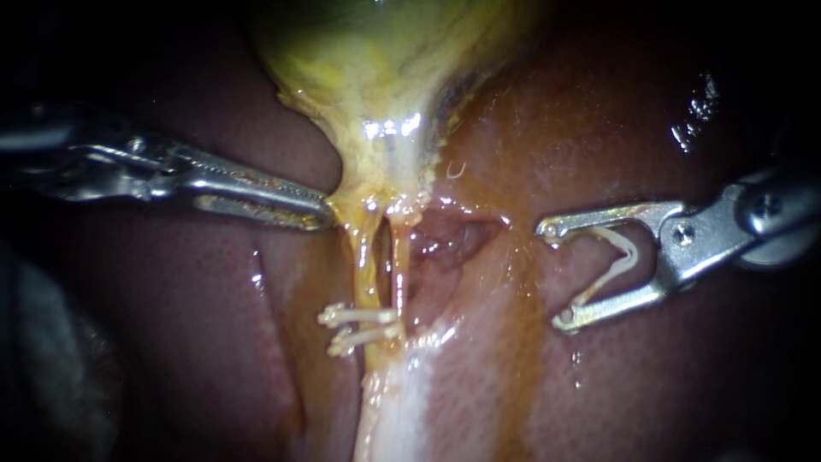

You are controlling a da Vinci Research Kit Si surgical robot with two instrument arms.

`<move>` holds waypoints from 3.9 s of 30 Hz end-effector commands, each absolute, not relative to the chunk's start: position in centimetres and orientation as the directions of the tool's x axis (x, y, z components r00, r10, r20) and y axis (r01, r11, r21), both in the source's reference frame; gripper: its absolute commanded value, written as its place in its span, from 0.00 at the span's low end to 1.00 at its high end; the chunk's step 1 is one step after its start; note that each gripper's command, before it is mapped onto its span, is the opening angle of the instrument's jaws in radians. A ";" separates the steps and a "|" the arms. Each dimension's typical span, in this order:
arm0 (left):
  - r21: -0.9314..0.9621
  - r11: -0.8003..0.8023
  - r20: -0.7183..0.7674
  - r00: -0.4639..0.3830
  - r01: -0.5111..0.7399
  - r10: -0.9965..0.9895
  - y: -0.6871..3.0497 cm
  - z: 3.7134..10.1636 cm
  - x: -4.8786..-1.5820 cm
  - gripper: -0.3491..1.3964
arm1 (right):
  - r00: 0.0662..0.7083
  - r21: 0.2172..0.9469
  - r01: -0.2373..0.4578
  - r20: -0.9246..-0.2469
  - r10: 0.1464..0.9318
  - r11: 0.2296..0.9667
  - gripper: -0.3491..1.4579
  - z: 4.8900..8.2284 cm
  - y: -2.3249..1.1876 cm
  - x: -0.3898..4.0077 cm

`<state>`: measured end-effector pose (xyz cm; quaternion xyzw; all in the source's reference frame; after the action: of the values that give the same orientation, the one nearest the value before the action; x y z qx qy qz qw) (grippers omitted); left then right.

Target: Clipping third clip left tube

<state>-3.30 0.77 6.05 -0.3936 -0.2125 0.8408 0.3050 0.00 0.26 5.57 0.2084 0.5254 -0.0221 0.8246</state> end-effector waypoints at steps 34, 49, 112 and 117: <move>-0.579 -0.728 -0.574 -0.451 -0.367 0.684 1.11 5.39 -2.97 0.00 | 0.286 0.683 0.106 -0.717 0.636 0.722 0.45 5.28 0.16 1.23; -0.577 -0.728 -0.574 -0.451 -0.370 0.684 1.09 5.41 -2.98 0.00 | 0.272 0.829 0.020 -0.542 0.795 0.559 0.46 5.74 0.35 1.41; -0.575 -0.730 -0.574 -0.454 -0.370 0.682 1.07 5.48 -2.99 0.00 | 0.168 0.912 0.093 -0.409 0.897 0.399 0.21 5.54 0.52 1.95; -0.575 -0.730 -0.574 -0.454 -0.370 0.682 1.07 5.48 -2.99 0.00 | 0.176 0.937 0.083 -0.349 0.920 0.339 0.04 5.56 0.53 1.88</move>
<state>-2.99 1.07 5.48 -0.4161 -0.1871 0.8318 0.3163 1.87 0.54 5.56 0.4642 0.5417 0.3432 0.6110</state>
